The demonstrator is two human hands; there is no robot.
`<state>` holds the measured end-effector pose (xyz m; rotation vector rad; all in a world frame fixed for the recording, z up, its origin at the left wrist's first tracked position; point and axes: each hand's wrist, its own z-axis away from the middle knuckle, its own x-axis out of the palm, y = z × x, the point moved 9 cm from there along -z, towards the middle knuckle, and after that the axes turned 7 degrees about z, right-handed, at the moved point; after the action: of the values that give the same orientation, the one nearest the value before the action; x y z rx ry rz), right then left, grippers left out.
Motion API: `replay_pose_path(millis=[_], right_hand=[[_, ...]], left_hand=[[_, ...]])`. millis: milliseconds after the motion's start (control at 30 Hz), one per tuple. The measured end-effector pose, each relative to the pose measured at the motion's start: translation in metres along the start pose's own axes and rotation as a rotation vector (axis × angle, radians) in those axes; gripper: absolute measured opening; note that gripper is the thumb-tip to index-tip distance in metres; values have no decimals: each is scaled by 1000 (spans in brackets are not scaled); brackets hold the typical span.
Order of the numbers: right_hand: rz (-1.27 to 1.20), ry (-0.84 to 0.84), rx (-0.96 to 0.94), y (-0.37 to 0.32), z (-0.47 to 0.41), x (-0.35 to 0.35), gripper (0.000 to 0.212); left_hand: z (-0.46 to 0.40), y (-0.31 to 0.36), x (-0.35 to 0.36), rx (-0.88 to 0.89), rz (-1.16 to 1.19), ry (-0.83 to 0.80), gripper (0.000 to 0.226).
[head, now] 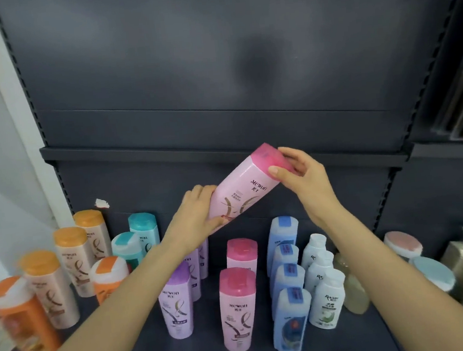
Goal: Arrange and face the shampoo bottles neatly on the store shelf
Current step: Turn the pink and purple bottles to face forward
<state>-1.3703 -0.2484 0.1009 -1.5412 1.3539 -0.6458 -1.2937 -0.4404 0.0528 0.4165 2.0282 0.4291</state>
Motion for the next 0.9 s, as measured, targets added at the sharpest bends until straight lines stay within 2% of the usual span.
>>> replay_pose_path(millis=[133, 200, 367, 467, 633, 733, 833, 900], right_hand=[[-115, -5, 132, 16, 24, 3, 49], [-187, -18, 205, 19, 34, 9, 49], [-285, 104, 284, 18, 50, 7, 41], [-360, 138, 263, 14, 59, 4, 41], [-429, 142, 215, 8, 75, 1, 41], [-466, 90, 160, 0, 82, 1, 41], [-493, -26, 116, -9, 86, 8, 53], [-471, -139, 95, -16, 89, 13, 52]], left_hand=[[24, 19, -28, 21, -174, 164, 60], [34, 27, -31, 57, -255, 186, 58], [55, 35, -25, 130, -330, 192, 63], [59, 32, -18, 83, -260, 119, 65], [67, 19, -6, 31, 97, -159, 68], [74, 17, -6, -5, 190, -285, 66], [82, 21, -12, -39, 209, -318, 70], [88, 22, -19, -45, 123, -245, 75]])
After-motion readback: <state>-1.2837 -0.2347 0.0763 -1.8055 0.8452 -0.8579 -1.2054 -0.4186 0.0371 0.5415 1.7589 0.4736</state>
